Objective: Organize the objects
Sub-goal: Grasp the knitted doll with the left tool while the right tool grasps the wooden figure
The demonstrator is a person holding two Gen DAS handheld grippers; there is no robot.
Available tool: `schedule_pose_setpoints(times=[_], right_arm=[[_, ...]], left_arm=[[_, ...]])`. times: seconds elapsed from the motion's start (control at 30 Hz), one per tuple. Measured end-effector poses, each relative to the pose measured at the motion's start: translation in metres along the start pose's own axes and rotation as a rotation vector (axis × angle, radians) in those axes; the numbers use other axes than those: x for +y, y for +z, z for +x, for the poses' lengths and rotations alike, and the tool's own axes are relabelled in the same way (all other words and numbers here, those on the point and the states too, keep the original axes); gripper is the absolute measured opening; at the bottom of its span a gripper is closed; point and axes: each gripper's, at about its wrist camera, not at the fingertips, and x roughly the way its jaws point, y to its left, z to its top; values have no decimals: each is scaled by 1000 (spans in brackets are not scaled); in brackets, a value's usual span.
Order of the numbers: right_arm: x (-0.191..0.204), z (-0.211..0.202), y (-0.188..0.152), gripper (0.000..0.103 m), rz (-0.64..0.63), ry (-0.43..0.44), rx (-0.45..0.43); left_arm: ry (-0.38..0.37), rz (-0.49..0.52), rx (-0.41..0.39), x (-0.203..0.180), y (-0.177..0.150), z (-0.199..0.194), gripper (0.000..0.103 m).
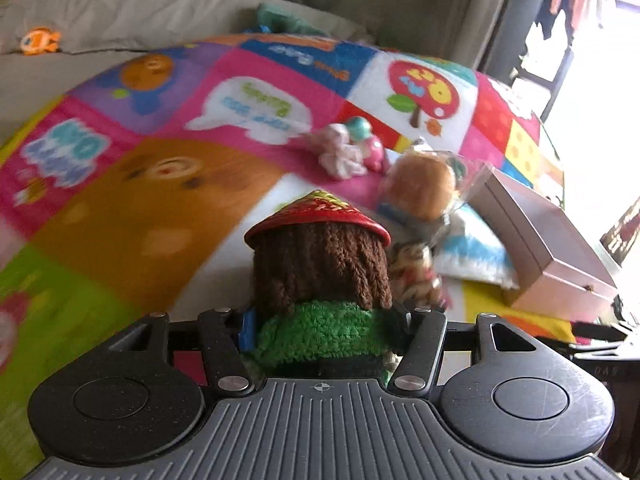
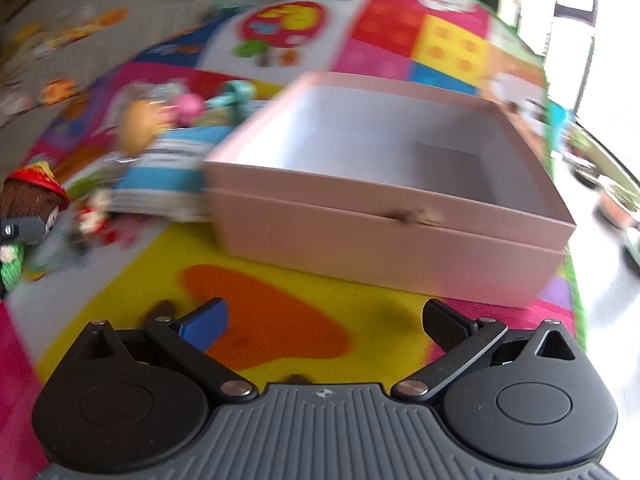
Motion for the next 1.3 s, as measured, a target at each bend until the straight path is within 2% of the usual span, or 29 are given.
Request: schedule_pose_setpoints(times=[0.17, 0.23, 0.27, 0.37, 0.43, 0.5, 0.53, 0.63, 0.77, 0.83, 0.93, 1.07, 1.2, 1.3], right_arm=[[78, -14, 7, 102, -199, 97, -163], [109, -7, 15, 92, -227, 129, -196], [121, -1, 19, 83, -230, 136, -191], [144, 29, 36, 64, -203, 119, -128], [152, 47, 41, 57, -200, 103, -81], [156, 56, 45, 34, -193, 121, -34], [153, 52, 43, 28, -180, 145, -18], [141, 21, 34, 28, -178, 252, 7], [106, -27, 11, 28, -170, 308, 17], [81, -50, 1, 28, -158, 288, -9], [40, -83, -16, 28, -118, 203, -104], [5, -111, -32, 28, -66, 102, -222], [-21, -120, -45, 28, 13, 87, -277], [-33, -117, -51, 28, 51, 80, -288]], left_arm=[[10, -68, -48, 27, -4, -27, 63], [16, -72, -69, 31, -1, -31, 63], [19, -71, -78, 33, -1, -33, 63], [6, -80, -85, 38, -3, -40, 63], [-1, -78, -81, 40, -4, -42, 63], [2, -79, -75, 42, -6, -44, 63], [3, -80, -72, 42, -6, -46, 63], [-2, -61, -66, 39, -8, -51, 63], [-43, -8, -28, 18, -12, -55, 63], [-82, 25, -7, 0, -13, -57, 63], [-172, 76, 8, -36, -3, -56, 63], [-277, 168, -7, -109, 33, -38, 63], [-284, 224, 7, -190, 64, 16, 63], [-237, 203, 59, -240, 75, 77, 63]])
